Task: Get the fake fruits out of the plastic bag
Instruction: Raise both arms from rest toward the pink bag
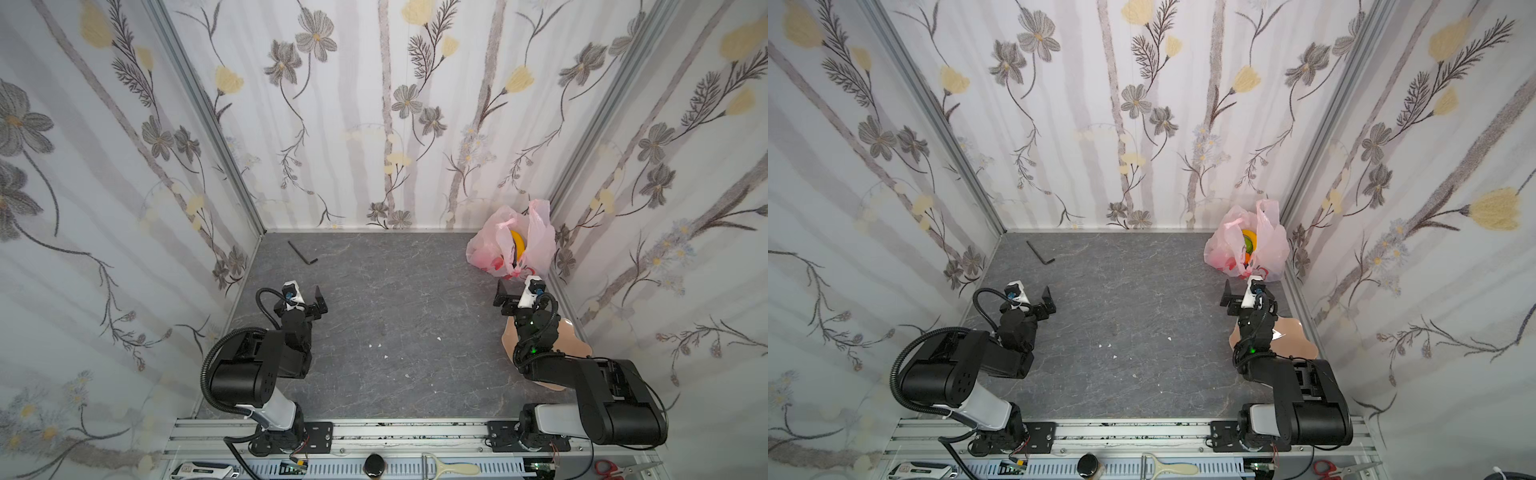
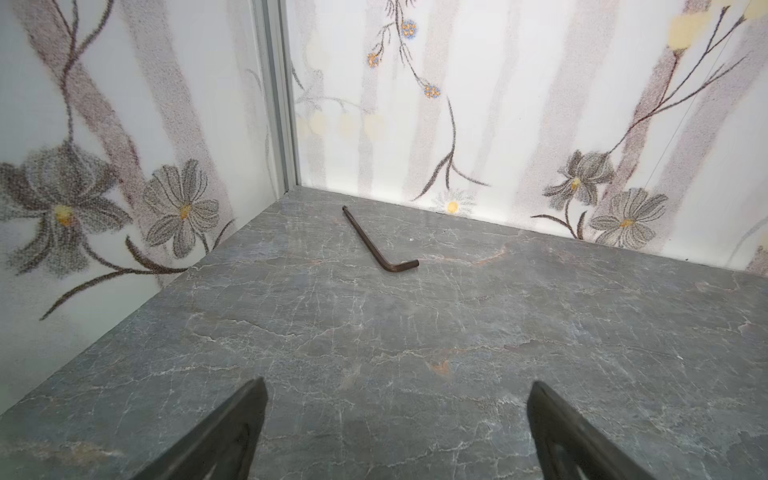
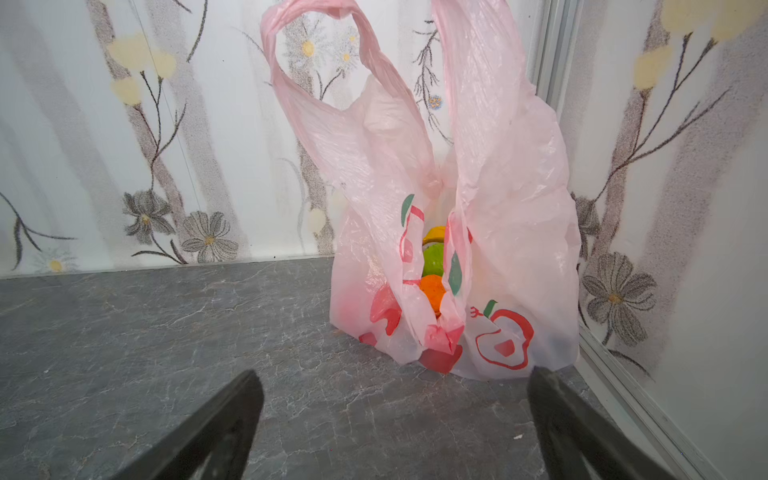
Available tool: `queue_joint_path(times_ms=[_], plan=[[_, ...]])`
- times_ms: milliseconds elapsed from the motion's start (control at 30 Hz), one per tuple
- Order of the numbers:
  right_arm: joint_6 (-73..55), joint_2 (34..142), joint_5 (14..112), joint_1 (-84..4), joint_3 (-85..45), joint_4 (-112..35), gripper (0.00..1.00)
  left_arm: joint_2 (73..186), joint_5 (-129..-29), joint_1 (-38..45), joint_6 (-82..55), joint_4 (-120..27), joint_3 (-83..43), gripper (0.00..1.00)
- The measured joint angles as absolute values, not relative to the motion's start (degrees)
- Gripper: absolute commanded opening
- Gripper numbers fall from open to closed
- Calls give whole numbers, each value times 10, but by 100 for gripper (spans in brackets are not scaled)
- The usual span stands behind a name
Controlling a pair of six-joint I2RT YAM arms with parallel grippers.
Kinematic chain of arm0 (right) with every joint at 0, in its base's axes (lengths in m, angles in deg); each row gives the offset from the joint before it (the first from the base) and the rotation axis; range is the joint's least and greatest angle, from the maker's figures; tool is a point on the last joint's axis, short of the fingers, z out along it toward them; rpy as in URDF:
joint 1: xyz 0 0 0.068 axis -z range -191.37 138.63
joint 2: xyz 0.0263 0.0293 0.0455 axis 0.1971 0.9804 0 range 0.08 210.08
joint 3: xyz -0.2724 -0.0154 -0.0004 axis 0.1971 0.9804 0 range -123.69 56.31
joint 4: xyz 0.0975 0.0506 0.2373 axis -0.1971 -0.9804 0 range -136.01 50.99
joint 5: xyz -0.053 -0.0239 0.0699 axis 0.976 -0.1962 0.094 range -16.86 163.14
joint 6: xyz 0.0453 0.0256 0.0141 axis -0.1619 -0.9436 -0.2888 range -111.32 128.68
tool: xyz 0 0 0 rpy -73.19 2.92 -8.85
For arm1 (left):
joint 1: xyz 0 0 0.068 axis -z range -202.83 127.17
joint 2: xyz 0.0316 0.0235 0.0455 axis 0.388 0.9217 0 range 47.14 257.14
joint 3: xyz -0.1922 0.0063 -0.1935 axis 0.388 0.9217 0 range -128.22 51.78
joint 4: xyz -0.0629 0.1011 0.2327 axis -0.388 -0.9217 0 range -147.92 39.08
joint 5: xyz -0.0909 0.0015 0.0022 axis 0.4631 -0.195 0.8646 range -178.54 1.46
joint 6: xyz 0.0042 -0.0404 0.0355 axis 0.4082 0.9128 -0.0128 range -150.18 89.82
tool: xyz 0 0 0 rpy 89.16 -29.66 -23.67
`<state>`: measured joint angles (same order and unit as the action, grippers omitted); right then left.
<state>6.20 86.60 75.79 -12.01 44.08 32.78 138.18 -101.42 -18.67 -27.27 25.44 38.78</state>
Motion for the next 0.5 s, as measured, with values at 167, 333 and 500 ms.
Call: queue_joint_path(times_ms=[167,333,500], plan=[[62,866,750,-120,443,328,100,1382,-1014,-187,-273,254,388,100],[62,866,750,-120,443,329,100,1382,-1014,-187,-273,254,388,100],[62,866,750,-120,443,329,100,1382,-1014,-187,-273,255,388,100]])
